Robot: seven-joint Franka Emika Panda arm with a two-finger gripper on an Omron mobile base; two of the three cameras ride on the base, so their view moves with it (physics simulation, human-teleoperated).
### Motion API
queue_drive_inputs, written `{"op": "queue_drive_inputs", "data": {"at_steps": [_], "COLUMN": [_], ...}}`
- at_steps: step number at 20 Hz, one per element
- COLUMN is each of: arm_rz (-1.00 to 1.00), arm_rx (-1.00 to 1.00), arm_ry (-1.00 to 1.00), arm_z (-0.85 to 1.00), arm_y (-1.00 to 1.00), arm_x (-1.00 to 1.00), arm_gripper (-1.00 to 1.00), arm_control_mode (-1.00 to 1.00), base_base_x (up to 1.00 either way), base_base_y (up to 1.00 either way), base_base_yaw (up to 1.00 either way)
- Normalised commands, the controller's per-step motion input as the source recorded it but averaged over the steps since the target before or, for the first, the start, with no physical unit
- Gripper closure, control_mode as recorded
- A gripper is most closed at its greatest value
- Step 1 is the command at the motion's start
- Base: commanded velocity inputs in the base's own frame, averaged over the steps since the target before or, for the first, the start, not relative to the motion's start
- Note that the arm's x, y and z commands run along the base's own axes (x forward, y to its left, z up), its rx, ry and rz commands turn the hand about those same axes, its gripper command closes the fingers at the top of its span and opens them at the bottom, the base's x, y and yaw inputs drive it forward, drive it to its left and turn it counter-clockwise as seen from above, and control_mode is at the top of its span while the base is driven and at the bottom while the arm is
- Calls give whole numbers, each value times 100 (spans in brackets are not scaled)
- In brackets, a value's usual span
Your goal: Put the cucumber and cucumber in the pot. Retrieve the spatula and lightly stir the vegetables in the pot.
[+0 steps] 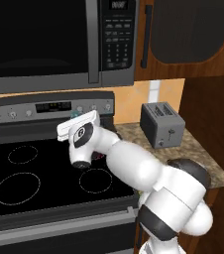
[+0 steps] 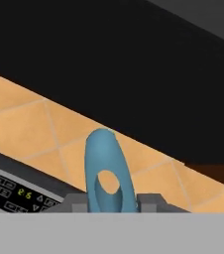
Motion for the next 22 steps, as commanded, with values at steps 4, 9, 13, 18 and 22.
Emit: {"op": "queue_drive_inputs", "data": {"at_steps": [4, 9, 13, 18, 22], "arm_rz": [3, 15, 12, 0, 0], "arm_rx": [0, 11, 21, 13, 3], "arm_ry": [10, 13, 11, 5, 12], "arm_z": [-27, -2, 20, 30, -45], "arm_y": [4, 43, 14, -30, -56], "arm_x": [52, 0, -3, 30, 42], "arm_gripper": [100, 100, 100, 100, 100], "arm_control_mode": [-100, -100, -100, -100, -100], "base_base_x": [0, 0, 0, 0, 0], "base_base_y": [0, 0, 0, 0, 0], "base_base_yaw": [0, 0, 0, 0, 0]}}
